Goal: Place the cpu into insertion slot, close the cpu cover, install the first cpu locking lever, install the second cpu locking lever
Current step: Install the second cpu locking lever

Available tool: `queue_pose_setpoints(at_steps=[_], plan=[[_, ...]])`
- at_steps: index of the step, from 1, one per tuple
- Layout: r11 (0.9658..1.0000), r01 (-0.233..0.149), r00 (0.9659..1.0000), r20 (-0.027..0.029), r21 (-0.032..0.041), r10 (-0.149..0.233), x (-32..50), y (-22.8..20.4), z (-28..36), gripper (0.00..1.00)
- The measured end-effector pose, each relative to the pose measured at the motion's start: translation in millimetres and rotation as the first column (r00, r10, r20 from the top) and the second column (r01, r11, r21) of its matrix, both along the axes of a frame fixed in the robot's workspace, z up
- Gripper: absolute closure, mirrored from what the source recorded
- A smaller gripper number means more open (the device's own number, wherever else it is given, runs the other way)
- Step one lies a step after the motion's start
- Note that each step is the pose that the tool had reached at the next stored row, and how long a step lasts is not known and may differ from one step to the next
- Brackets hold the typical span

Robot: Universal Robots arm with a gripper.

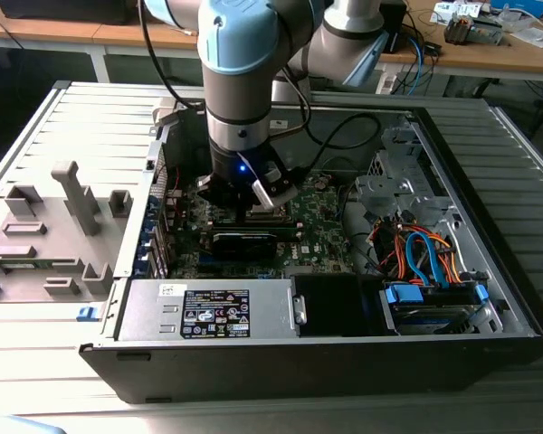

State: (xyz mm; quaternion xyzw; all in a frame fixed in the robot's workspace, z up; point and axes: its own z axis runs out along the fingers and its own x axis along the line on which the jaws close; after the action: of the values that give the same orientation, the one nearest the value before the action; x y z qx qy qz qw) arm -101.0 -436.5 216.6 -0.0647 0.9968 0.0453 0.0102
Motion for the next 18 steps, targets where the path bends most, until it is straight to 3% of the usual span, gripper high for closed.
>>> queue_pose_setpoints(at_steps=[4, 6, 7, 9, 10, 18], plan=[[1.0000, -0.003, 1.0000, 0.0000, 0.0094, 0.003, -3.4, -5.4, -0.8, 0.89], [0.9998, -0.003, 1.0000, 0.0000, 0.0195, 0.003, -4.0, -9.1, -1.1, 0.89], [0.9996, -0.003, 1.0000, 0.0001, 0.0294, 0.003, -4.0, -11.7, -1.4, 0.89], [0.9991, -0.003, 1.0000, 0.0000, 0.0423, 0.003, -4.1, -14.2, -1.9, 0.89], [0.9990, -0.003, 1.0000, 0.0001, 0.0451, 0.003, -4.1, -14.3, -2.3, 0.89], [0.9987, -0.016, 0.9999, 0.0001, 0.0487, 0.016, -5.6, -12.7, -7.3, 0.89]])
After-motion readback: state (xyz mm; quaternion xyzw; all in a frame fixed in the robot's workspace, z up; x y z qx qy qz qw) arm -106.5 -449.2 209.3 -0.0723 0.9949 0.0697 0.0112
